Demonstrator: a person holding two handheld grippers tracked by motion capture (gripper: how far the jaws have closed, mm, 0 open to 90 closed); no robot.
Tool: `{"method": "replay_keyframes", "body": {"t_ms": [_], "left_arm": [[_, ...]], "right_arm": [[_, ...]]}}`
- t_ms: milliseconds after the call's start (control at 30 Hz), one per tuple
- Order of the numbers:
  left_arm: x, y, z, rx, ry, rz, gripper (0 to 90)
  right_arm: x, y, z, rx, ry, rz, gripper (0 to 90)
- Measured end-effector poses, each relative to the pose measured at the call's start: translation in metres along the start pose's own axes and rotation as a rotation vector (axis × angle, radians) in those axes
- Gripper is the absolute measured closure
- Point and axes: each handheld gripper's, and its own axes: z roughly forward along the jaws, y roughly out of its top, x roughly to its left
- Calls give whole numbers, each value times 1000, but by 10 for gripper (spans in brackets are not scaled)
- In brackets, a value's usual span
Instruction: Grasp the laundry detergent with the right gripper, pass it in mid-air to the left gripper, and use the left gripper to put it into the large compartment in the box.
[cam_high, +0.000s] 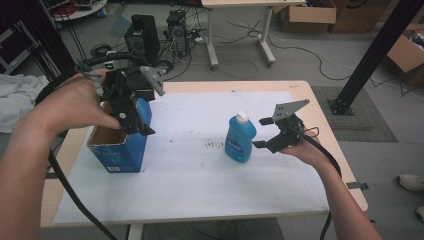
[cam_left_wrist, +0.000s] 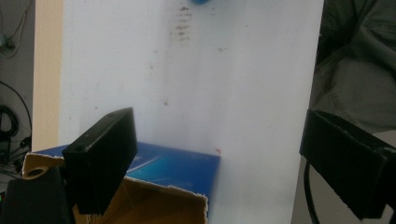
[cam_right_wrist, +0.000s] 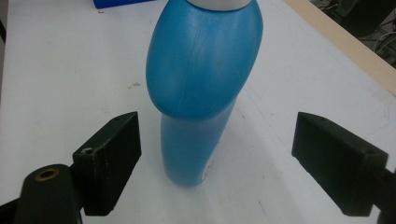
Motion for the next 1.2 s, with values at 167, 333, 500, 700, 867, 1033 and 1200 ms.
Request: {"method": "replay_keyframes", "body": {"t_ms": [167, 333, 500, 700, 867, 1033, 1200], "left_arm": [[0, 0, 0, 1, -1, -1, 119], [0, 0, 0, 0, -2, 1, 119], [0, 1, 1, 7, -2, 7, 119], [0, 2, 1, 1, -3, 3, 120], [0, 2, 0, 2, -3, 3, 119], [0, 1, 0, -1, -2, 1, 119], [1, 1, 1, 1, -4, 1, 120]], "right_arm": [[2, 1, 6, 1, -4, 1, 155], [4, 3, 11, 6, -1, 1, 155], [5, 3, 17, 8, 1, 9, 157], [6, 4, 22, 5, 0, 5, 161], [7, 6, 30, 10, 2, 5, 165], [8, 6, 36, 14, -1, 10, 169], [7, 6, 40, 11, -16, 23, 179]]}}
